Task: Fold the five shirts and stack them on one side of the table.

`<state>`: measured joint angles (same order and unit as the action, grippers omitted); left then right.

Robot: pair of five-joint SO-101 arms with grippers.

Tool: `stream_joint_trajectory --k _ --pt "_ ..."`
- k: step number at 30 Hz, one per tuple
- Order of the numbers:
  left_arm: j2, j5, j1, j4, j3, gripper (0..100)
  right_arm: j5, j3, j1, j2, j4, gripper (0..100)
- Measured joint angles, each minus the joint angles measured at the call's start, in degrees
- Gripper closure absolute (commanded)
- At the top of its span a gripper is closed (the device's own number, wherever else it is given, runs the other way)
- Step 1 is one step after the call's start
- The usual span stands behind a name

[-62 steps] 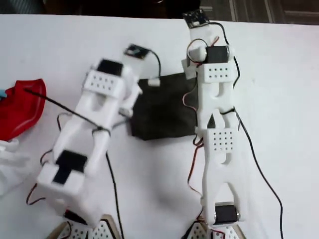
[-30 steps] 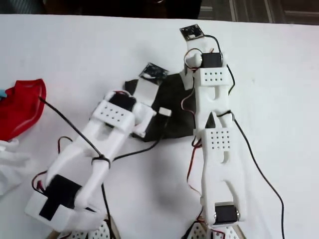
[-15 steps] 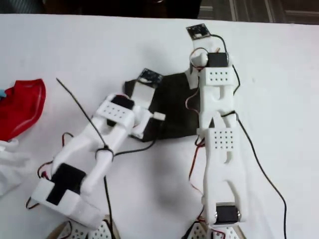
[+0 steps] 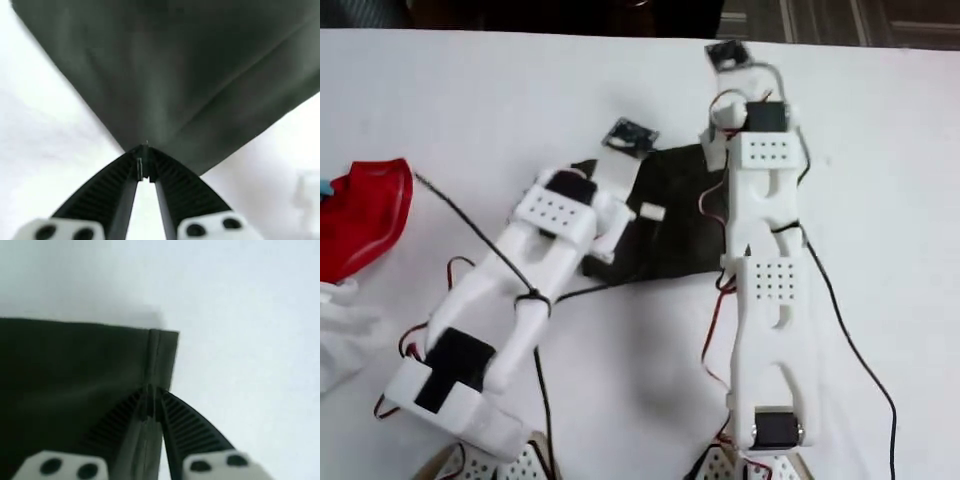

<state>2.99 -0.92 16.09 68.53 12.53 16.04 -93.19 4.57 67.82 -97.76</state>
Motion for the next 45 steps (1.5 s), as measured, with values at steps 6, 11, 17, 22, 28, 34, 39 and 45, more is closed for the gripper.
stream_joint_trajectory --k 6,11,17,22,28,34,39,45 --pt "0.00 0.00 -3.87 8.18 -8.44 97 0.00 0.09 -1.41 -7.38 -2.29 87.2" --pt "0.00 -0.09 -8.62 10.73 -11.25 97 -2.37 8.70 -2.46 -11.34 -2.29 83.3" --pt "0.00 -2.81 -13.45 10.99 -11.25 97 -2.64 23.03 -1.41 -12.22 -2.29 82.8" --pt "0.35 -3.52 -17.05 10.99 -11.25 97 -2.55 24.53 0.09 -12.22 -2.29 77.1" --pt "0.35 -3.52 -18.29 10.99 -11.25 97 -2.29 24.79 0.00 -12.04 -2.29 77.0" --pt "0.35 -3.69 -18.46 10.64 -11.25 97 -2.29 24.79 0.35 -7.03 -2.29 76.9" --pt "0.35 -3.69 -20.48 6.59 -7.38 97 -2.29 22.42 2.99 -6.86 -2.29 76.9" --pt "0.35 -4.66 -21.98 3.34 -1.93 97 -2.29 21.71 4.31 -6.86 -2.29 76.9"
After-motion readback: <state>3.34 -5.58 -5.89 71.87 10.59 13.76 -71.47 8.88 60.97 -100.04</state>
